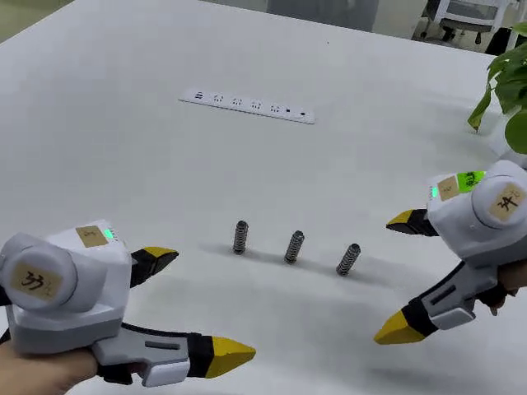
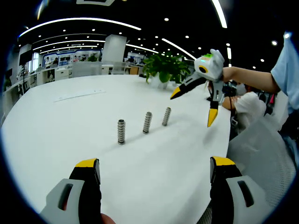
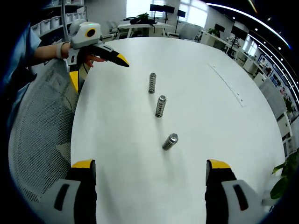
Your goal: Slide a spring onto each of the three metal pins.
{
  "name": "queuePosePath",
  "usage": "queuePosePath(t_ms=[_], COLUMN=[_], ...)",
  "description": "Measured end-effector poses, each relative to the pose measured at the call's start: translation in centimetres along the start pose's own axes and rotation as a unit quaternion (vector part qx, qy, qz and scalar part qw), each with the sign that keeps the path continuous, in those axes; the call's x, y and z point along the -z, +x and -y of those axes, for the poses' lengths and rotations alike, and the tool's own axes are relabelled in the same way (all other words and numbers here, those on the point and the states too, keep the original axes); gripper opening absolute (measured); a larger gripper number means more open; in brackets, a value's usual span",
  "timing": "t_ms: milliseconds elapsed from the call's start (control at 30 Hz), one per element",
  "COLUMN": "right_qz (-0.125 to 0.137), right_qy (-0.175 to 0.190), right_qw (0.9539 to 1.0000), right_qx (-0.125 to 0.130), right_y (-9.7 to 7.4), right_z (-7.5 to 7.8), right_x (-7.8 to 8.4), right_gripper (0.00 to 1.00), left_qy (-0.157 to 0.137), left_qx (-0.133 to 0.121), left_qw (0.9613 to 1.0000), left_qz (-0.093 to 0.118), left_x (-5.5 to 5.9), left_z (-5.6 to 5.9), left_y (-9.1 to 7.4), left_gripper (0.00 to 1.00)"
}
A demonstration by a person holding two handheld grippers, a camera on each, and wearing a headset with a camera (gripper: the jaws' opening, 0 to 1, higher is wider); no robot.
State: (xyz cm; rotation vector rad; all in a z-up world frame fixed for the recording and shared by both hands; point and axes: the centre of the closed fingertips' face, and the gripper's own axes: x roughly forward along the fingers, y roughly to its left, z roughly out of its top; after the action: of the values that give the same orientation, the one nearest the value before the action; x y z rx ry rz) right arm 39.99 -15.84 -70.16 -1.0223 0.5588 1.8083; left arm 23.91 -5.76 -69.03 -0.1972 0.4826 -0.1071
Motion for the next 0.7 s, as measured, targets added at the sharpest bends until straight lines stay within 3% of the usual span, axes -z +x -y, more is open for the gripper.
queuePosePath(t_ms=[133,267,367,533,633,700], right_qz=[0.035,0.051,0.074,0.123,0.165,0.180], right_qy=[0.031,0.051,0.074,0.117,0.143,0.153], right_qw=[0.9988,0.9971,0.9940,0.9842,0.9734,0.9685], right_qx=[0.013,0.024,0.031,0.048,0.069,0.079], right_y=[-1.1,-1.7,-2.0,-2.4,-2.6,-2.6], right_z=[-1.1,-2.0,-2.8,-3.9,-4.3,-4.8], right_x=[0.1,0.8,0.9,0.4,-0.4,-0.5], right_gripper=[0.99,0.99,0.99,0.99,0.99,0.99], left_qy=[0.001,0.001,0.000,0.002,0.000,-0.002], left_qx=[-0.005,-0.007,-0.008,-0.013,-0.022,-0.032], left_qw=[1.0000,1.0000,1.0000,0.9999,0.9997,0.9994], left_qz=[0.001,0.003,0.002,0.003,0.004,0.007], left_x=[0.0,-0.1,0.0,-0.2,-0.2,-0.3], left_z=[-0.2,-0.3,-0.3,-0.4,-0.8,-1.1], left_y=[0.0,0.0,0.0,0.0,0.0,-0.1], left_gripper=[1.00,1.00,1.00,1.00,1.00,1.00])
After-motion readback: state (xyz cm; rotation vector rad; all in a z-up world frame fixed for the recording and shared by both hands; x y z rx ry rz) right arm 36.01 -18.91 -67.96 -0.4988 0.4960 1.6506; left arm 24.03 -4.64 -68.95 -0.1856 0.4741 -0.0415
